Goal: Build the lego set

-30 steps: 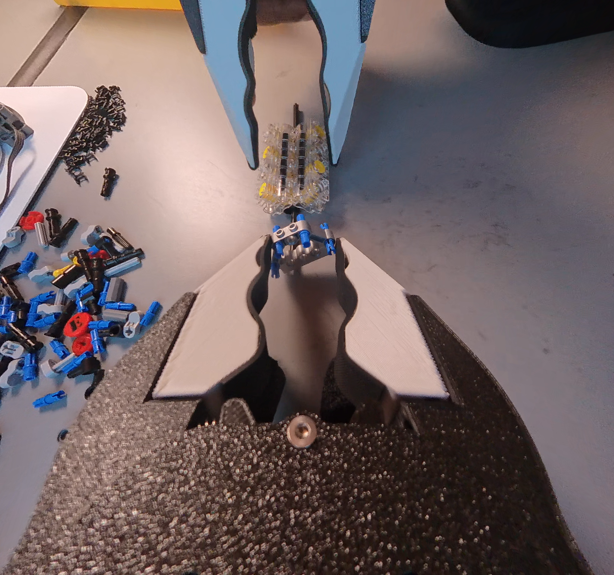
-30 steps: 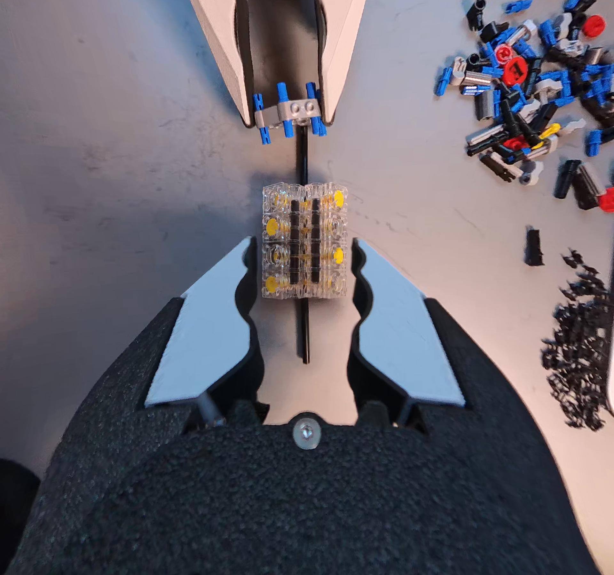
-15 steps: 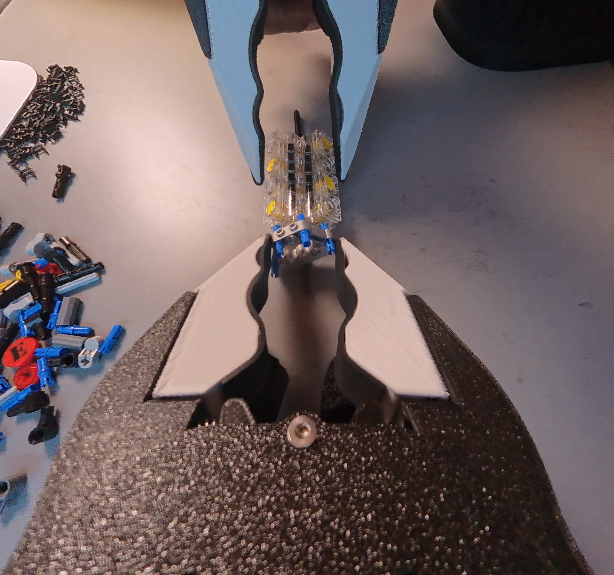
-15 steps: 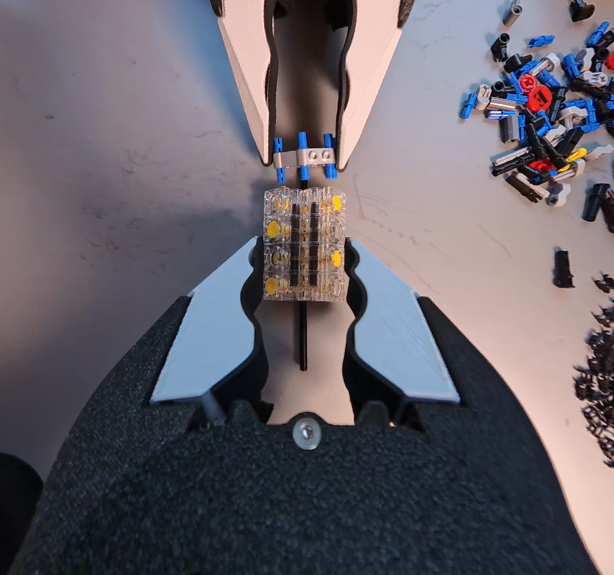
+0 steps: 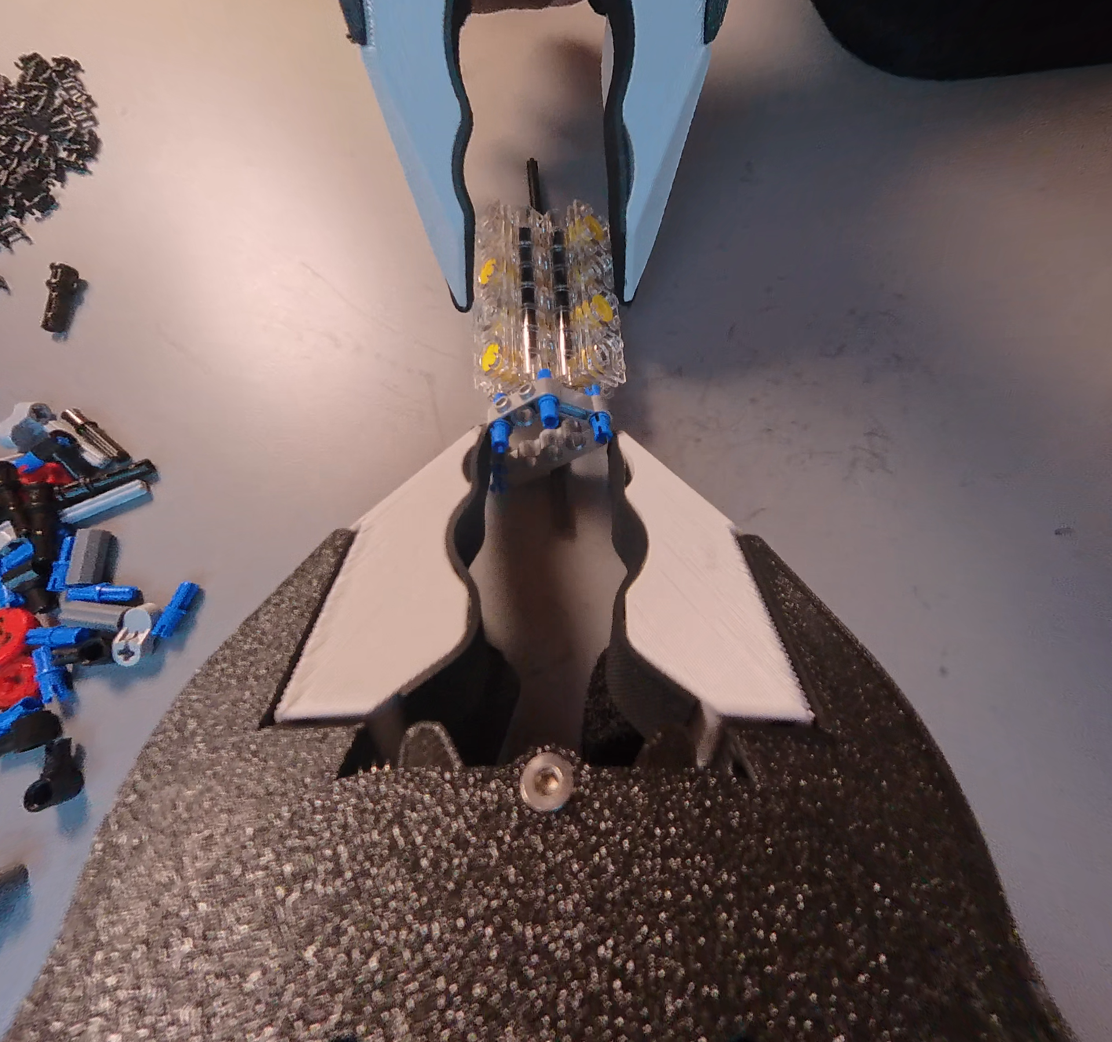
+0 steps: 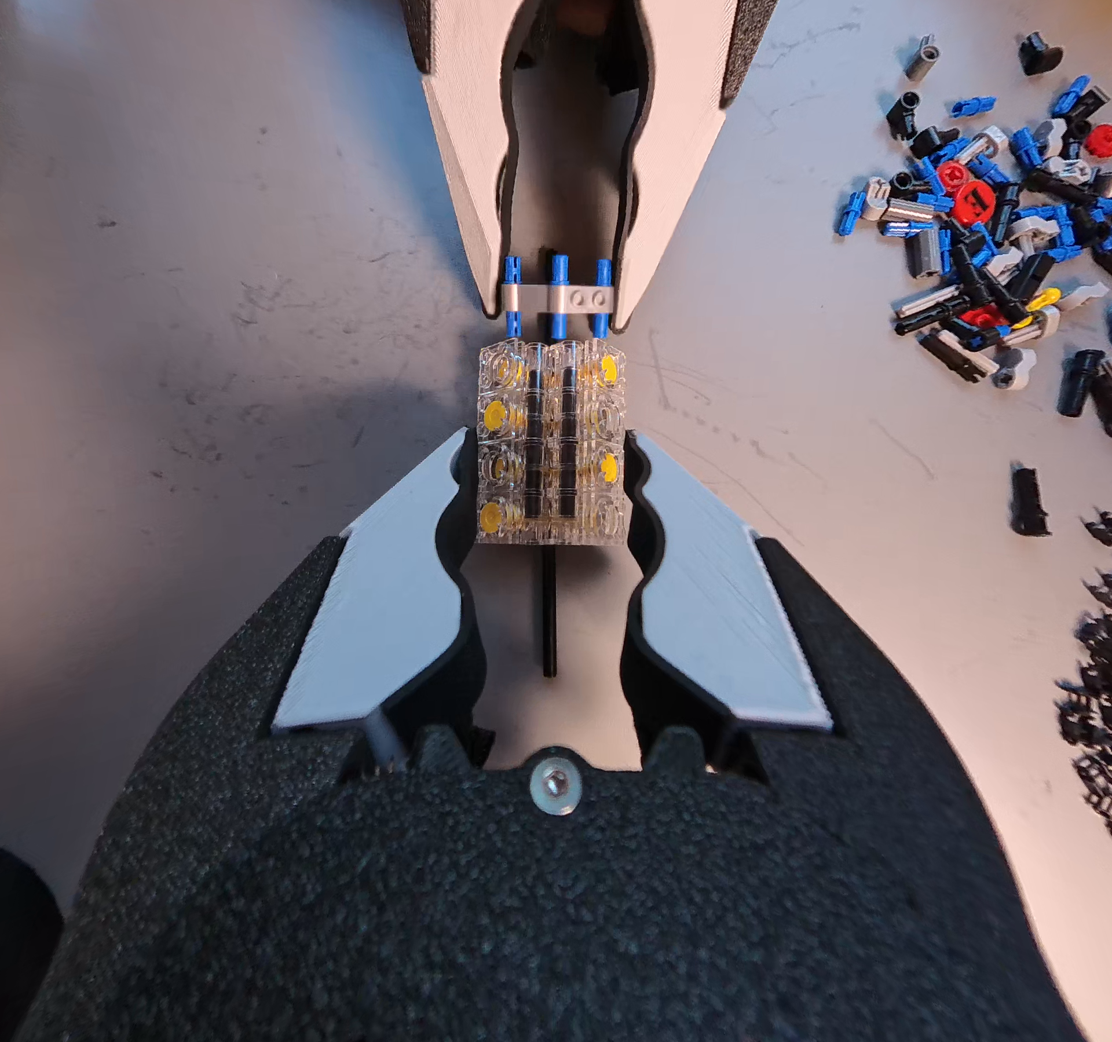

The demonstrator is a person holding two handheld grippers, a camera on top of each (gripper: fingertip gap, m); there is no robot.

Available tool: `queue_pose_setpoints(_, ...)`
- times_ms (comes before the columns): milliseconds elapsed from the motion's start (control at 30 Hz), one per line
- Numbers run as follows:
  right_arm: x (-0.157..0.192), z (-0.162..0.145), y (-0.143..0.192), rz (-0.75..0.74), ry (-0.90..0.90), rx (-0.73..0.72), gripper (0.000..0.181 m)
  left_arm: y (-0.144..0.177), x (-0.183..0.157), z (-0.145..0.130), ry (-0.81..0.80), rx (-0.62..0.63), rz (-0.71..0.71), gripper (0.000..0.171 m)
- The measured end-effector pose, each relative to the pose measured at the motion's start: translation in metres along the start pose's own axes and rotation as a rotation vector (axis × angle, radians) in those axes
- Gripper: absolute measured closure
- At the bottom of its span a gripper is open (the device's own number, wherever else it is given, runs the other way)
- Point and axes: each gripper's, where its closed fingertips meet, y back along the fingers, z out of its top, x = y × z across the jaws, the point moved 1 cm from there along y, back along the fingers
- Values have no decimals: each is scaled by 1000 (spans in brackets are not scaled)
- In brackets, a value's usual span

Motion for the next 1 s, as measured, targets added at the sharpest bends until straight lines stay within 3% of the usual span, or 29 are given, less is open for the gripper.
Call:
queue_pose_setpoints(200,0,0,0,-14,17,-1,135,3,1,0,-7,1,28,131)
queue_pose_setpoints(367,0,0,0,-20,21,-2,135,13,2,1,77,-6,32,125)
queue_pose_setpoints(533,0,0,0,-30,27,0,135,20,8,2,227,58,138,125)
queue_pose_setpoints(767,0,1,0,-45,44,-4,135,8,6,11,336,116,204,105)
queue_pose_setpoints(900,0,1,0,-45,56,5,135,-2,6,6,375,164,175,106)
queue_pose_setpoints(1000,-1,1,0,-52,61,11,135,-4,2,6,369,176,141,121)
